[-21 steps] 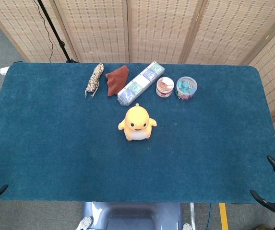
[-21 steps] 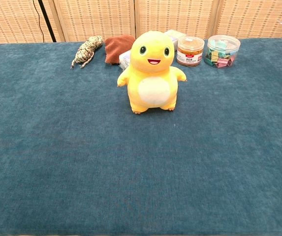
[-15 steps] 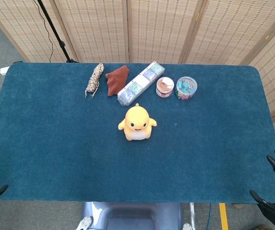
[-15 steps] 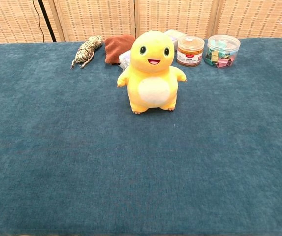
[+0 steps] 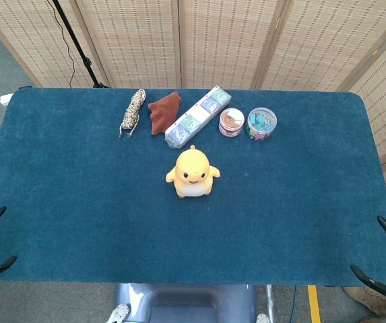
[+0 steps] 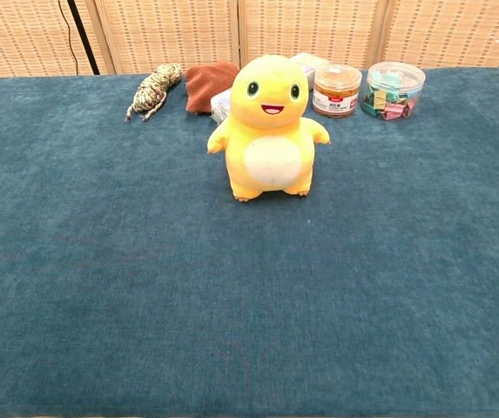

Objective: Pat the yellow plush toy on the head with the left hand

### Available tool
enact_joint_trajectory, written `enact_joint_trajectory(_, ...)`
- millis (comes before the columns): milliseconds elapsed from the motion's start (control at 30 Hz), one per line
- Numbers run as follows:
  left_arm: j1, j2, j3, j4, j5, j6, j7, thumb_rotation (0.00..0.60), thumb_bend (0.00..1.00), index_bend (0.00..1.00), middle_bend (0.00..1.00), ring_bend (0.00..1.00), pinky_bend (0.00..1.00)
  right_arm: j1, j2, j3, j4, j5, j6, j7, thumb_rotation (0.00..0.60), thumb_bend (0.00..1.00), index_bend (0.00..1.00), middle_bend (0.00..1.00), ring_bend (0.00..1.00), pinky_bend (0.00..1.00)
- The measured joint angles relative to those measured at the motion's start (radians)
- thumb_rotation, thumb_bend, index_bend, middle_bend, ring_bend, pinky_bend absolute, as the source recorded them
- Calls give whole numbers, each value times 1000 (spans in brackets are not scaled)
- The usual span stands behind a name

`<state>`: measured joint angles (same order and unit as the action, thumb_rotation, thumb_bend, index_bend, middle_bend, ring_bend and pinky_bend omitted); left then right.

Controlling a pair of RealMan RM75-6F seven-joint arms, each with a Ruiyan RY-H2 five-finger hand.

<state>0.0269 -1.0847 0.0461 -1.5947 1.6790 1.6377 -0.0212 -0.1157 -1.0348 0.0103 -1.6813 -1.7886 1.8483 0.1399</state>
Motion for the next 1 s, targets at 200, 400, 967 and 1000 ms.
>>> enact_joint_trajectory(200, -67, 25, -26, -88, -3, -67, -80, 526, 0, 0, 0, 0, 0, 6, 3, 4, 0, 16, -14, 11, 600, 0, 15, 0, 0, 0)
enact_joint_trajectory(400, -151, 45, -87, -208, -46, -165, 6, 370, 0, 0, 0, 0, 0, 10, 4, 9, -6, 36, -27, 10, 600, 0, 10, 0, 0, 0)
enact_joint_trajectory(967, -637, -138, -388, -314, -415, -572, 416, 149, 0, 0, 0, 0, 0, 56, -13, 27, -2, 129, -153, -19, 600, 0, 0, 0, 0, 0)
enact_joint_trajectory(1000, -665, -159, -399, -301, -434, -589, 423, 148, 0, 0, 0, 0, 0, 60, -14, 30, 0, 138, -161, -19, 600, 0, 0, 0, 0, 0)
